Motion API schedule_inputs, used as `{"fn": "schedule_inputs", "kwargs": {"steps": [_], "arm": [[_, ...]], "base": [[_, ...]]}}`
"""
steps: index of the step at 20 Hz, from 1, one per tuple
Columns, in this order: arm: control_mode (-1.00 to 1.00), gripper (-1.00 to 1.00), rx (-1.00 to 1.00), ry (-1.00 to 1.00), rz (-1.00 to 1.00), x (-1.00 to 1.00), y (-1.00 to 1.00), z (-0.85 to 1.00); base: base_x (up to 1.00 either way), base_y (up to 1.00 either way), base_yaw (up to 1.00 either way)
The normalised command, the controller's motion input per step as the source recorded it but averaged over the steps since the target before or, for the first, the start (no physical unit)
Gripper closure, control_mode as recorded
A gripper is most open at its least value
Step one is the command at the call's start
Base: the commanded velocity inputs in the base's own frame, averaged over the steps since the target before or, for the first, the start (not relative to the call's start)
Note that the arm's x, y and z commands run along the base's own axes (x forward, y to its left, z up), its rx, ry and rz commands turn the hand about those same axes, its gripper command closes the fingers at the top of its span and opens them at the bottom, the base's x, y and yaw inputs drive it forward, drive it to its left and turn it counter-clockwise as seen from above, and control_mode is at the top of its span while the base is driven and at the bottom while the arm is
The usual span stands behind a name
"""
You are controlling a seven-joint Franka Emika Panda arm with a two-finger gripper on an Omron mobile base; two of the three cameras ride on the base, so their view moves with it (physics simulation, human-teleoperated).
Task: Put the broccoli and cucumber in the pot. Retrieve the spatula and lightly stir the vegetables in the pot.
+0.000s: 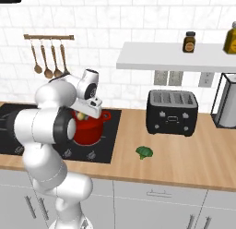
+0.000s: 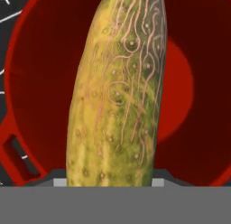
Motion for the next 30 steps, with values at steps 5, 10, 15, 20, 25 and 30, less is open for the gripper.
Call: {"fn": "schedule_inputs", "kwargs": {"steps": [5, 10, 15, 20, 25, 30], "arm": [[-1.00, 1.00, -0.09, 0.04, -0.12, 0.10, 0.06, -0.26], [-1.00, 1.00, -0.09, 0.04, -0.14, 0.03, 0.11, -0.21], [-1.00, 1.00, -0.07, 0.07, -0.12, 0.08, 0.08, -0.21], [-1.00, 1.00, -0.02, 0.12, -0.09, 0.11, 0.00, -0.23], [-1.00, 1.00, -0.01, 0.08, -0.08, 0.04, 0.00, -0.26], [-1.00, 1.00, -0.01, 0.00, -0.04, 0.00, 0.00, -0.12]], "base": [[0.00, 0.00, 0.00], [0.00, 0.00, 0.00], [0.00, 0.00, 0.00], [0.00, 0.00, 0.00], [0.00, 0.00, 0.00], [0.00, 0.00, 0.00]]}}
